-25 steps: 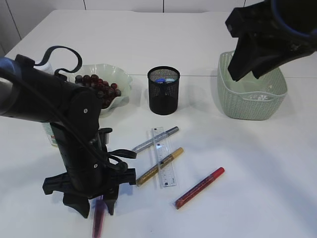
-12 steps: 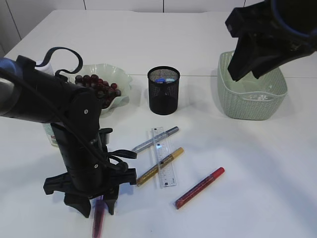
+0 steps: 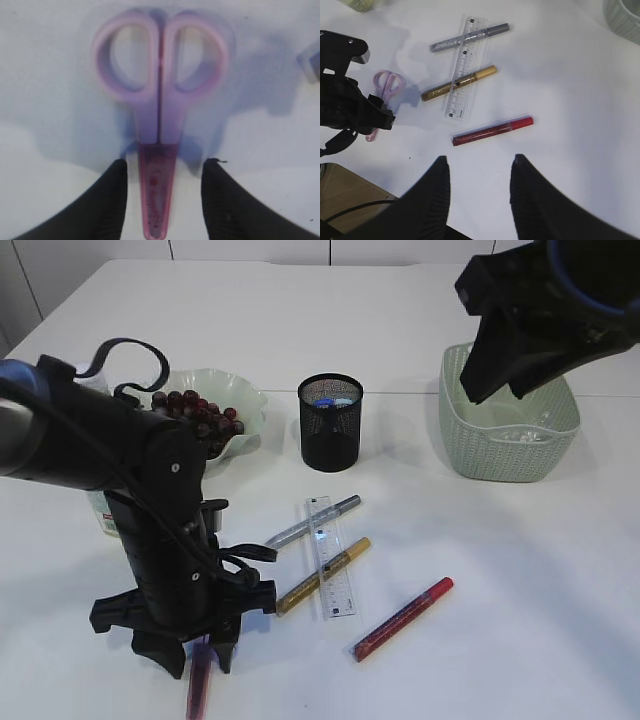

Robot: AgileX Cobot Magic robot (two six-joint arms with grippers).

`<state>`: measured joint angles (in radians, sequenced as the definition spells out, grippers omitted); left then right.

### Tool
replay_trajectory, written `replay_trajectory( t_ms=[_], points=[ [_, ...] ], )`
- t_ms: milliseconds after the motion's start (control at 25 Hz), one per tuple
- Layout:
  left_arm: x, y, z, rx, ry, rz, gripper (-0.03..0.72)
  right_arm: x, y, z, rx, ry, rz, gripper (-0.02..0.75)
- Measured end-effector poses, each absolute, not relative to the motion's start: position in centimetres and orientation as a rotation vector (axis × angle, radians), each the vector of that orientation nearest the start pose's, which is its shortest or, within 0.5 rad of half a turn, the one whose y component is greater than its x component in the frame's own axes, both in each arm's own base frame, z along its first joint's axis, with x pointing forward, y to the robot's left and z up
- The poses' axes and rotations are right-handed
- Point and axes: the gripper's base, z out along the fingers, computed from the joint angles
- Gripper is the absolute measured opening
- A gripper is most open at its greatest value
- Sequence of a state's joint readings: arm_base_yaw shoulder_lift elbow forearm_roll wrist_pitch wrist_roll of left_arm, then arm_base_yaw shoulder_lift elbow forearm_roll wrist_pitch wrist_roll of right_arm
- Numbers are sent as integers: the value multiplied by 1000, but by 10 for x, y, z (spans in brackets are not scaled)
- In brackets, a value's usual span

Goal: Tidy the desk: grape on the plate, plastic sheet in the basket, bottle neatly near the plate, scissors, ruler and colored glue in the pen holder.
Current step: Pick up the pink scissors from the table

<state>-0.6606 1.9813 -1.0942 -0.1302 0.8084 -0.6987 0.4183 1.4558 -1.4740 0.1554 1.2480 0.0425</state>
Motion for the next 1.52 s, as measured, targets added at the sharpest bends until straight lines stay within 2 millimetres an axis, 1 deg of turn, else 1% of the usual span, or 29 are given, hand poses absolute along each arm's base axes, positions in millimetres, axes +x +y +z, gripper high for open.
replay_trajectory(
  t_ms=[1000, 1360, 1520],
  points=[
    [260, -213, 107, -198, 3227, -68, 340, 260, 130, 374, -489, 2696, 347, 328],
    [261, -213, 107, -198, 3216, -80, 283, 260, 130, 374, -489, 2696, 347, 328],
    [261, -213, 107, -198, 3212, -85, 277, 260, 130, 374, -489, 2696, 347, 328]
  ],
)
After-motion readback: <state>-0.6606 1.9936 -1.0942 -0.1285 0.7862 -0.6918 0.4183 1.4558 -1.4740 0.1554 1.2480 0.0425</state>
